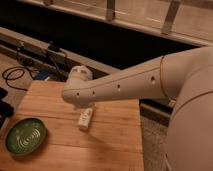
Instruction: Place the bottle in the ceramic bowl
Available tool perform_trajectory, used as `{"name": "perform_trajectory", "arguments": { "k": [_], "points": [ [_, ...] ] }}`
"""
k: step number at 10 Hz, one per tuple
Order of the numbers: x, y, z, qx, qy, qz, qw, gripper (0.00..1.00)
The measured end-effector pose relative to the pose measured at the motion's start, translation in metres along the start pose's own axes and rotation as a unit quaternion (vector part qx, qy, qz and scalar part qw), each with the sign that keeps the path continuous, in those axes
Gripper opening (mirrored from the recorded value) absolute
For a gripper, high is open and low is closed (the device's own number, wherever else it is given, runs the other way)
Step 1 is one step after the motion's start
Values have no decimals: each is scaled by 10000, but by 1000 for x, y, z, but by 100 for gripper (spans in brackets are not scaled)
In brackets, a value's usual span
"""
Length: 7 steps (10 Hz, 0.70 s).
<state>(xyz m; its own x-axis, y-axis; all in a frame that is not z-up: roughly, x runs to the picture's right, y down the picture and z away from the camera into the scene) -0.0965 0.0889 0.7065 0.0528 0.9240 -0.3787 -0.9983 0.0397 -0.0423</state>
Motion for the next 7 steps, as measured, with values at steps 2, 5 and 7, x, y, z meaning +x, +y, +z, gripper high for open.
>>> {"name": "perform_trajectory", "arguments": {
  "k": [2,5,7],
  "points": [
    [0,0,2,39,45,-30,10000,65],
    [-11,9,26,-74,146,-77,9998,65],
    [-17,10,41,-130,205,-49,9997,65]
  ]
}}
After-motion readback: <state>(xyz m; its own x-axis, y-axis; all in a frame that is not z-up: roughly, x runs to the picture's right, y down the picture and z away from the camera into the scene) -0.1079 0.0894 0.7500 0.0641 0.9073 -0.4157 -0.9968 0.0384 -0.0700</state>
